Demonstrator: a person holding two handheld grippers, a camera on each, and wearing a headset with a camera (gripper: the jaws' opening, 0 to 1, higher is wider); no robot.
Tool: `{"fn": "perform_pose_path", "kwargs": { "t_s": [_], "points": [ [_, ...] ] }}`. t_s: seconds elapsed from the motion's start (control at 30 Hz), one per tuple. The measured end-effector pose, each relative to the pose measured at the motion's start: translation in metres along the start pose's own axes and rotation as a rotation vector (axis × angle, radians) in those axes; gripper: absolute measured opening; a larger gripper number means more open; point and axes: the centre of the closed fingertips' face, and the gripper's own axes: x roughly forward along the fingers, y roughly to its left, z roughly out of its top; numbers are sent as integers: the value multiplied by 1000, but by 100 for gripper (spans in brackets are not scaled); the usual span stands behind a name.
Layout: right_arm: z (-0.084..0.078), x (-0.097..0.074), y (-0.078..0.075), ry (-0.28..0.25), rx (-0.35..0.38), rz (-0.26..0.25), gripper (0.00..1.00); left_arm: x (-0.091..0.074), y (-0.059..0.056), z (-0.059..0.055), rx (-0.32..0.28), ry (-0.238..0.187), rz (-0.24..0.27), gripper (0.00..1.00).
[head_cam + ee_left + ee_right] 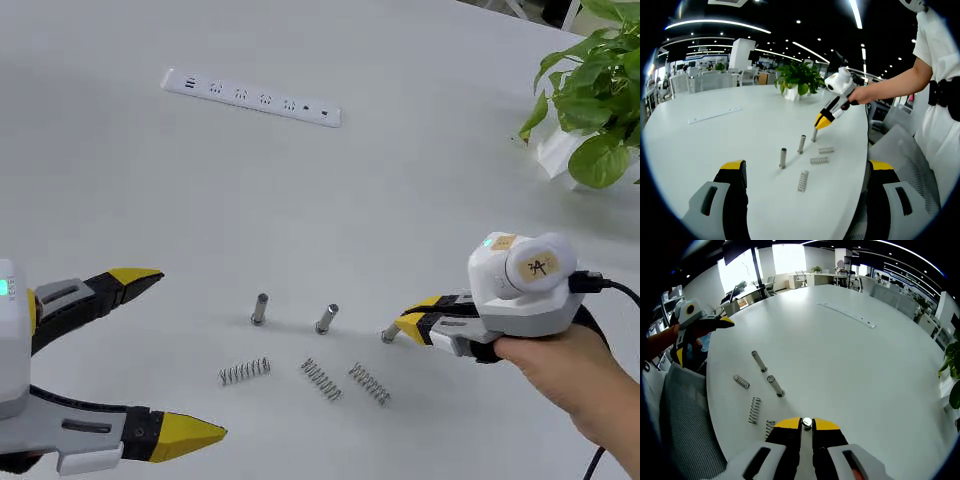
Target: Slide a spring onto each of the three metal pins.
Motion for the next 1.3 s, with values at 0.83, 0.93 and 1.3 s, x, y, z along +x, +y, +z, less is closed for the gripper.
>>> {"fn": "perform_pose_path", "kwargs": {
  "t_s": [0.83,0.93,1.3],
  "points": [
    [-1,-3,3,-10,-23,3,5,3,-2,3,0,-4,-4,99],
    [-1,-3,2,-10,-27,1,5,3,-2,4,1,-5,-4,99],
    [0,-2,1,-12,-25,1,5,3,-1,4,1,-3,-4,99]
  ]
}}
